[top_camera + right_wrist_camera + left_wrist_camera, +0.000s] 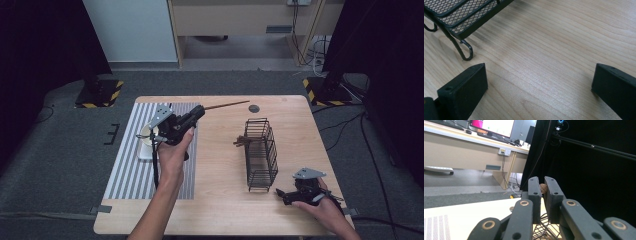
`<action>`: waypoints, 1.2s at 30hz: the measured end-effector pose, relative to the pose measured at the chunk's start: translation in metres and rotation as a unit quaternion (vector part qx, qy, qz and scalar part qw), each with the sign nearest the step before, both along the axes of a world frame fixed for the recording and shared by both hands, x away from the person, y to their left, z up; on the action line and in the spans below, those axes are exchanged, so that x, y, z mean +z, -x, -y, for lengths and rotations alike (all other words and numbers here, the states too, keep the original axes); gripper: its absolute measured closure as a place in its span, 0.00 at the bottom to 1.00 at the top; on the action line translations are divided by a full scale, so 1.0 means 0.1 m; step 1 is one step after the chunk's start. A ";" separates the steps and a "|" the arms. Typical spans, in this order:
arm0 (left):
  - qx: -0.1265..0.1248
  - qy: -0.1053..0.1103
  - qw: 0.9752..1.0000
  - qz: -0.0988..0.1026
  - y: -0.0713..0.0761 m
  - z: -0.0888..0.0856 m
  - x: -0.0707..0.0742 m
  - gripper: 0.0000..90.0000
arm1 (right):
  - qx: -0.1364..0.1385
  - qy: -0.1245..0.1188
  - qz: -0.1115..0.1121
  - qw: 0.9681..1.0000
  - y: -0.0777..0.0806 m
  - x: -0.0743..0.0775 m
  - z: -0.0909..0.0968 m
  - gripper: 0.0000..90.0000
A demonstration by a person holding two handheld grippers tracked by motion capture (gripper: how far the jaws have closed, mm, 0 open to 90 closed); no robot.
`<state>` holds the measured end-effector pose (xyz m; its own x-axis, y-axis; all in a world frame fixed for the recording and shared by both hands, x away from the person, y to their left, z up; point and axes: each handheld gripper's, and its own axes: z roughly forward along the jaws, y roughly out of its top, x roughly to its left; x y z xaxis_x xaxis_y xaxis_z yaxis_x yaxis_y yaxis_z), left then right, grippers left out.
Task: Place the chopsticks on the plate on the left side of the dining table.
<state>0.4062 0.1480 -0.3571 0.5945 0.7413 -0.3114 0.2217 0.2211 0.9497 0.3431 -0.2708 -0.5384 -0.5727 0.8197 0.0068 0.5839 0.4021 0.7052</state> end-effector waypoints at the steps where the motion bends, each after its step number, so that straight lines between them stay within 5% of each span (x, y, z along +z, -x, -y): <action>1: 0.007 0.004 1.000 0.003 0.01 -0.04 -0.02 0.93 | 0.000 0.000 0.000 1.000 0.00 0.00 0.00 0.00; 9: 0.030 0.028 0.999 -0.005 0.04 -0.17 -0.14 0.93 | 0.000 0.000 0.000 1.000 0.00 0.00 0.00 0.00; 20: 0.037 0.009 0.999 -0.002 0.10 -0.17 -0.24 0.93 | 0.000 0.000 0.000 1.000 0.00 0.00 0.00 0.00; 36: 0.076 0.003 0.997 -0.029 0.17 -0.54 -0.64 0.93 | 0.000 0.000 0.000 1.000 0.00 0.00 0.00 0.00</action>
